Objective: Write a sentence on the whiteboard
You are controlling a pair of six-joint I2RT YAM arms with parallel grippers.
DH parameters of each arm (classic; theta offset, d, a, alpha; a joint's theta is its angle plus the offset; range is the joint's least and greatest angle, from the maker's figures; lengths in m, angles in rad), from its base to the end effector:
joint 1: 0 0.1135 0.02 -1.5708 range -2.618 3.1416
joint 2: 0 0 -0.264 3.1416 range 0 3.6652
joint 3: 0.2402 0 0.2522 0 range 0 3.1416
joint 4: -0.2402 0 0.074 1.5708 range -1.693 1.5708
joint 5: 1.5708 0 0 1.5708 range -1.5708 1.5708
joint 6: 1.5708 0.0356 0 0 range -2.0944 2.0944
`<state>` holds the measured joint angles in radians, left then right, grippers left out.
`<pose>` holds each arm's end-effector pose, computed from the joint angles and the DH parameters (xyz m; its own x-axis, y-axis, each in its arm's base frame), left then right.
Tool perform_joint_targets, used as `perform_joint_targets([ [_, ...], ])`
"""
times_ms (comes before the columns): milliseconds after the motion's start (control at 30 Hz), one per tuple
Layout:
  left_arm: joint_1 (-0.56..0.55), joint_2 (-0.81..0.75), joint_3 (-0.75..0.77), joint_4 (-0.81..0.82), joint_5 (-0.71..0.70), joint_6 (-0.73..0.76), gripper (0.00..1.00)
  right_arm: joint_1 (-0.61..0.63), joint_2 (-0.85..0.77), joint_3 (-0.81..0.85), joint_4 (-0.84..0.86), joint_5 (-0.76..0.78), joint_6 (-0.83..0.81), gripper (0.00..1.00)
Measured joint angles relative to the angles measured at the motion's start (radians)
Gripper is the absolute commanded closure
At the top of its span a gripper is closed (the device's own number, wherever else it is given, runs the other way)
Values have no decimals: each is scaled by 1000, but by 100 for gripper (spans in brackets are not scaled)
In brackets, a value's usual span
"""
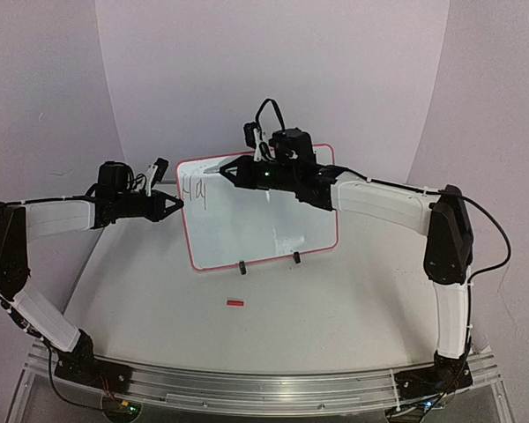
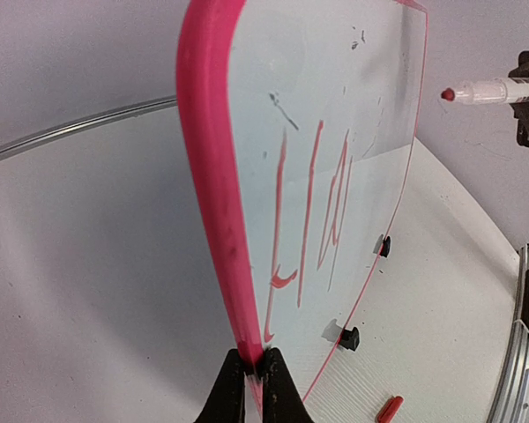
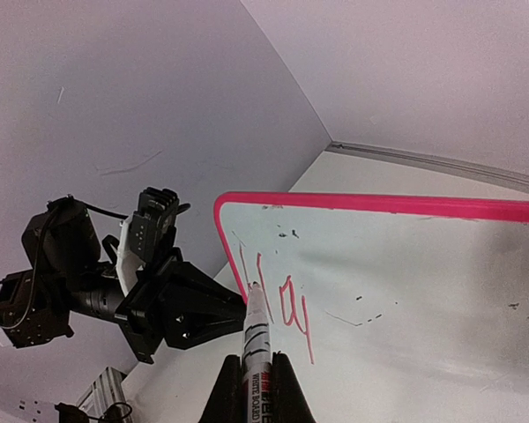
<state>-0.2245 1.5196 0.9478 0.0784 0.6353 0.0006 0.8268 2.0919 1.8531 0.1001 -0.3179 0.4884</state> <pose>0.3222 -0.0953 0.2464 -0.4613 0.1058 -0.8809 0.6890 0.6683 -0.2805 0.3375 0.3831 0.3279 -0.5090 0.1051 -0.8543 -0.7584 0.4147 0.5029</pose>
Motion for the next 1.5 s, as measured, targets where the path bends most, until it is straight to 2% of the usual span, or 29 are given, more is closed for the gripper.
perform_joint_targets([
  [333, 0, 0, 0, 0, 0, 0, 100, 0, 65, 49, -41, 12, -13, 100],
  [800, 0, 0, 0, 0, -2, 0, 100, 3, 74, 52, -56, 59, -17, 100],
  [1200, 0, 0, 0, 0, -2, 0, 100, 8, 28, -37, -49, 96, -40, 100],
  [1500, 0, 0, 0, 0, -1, 0, 100, 7, 25, -42, -50, 83, -43, 100],
])
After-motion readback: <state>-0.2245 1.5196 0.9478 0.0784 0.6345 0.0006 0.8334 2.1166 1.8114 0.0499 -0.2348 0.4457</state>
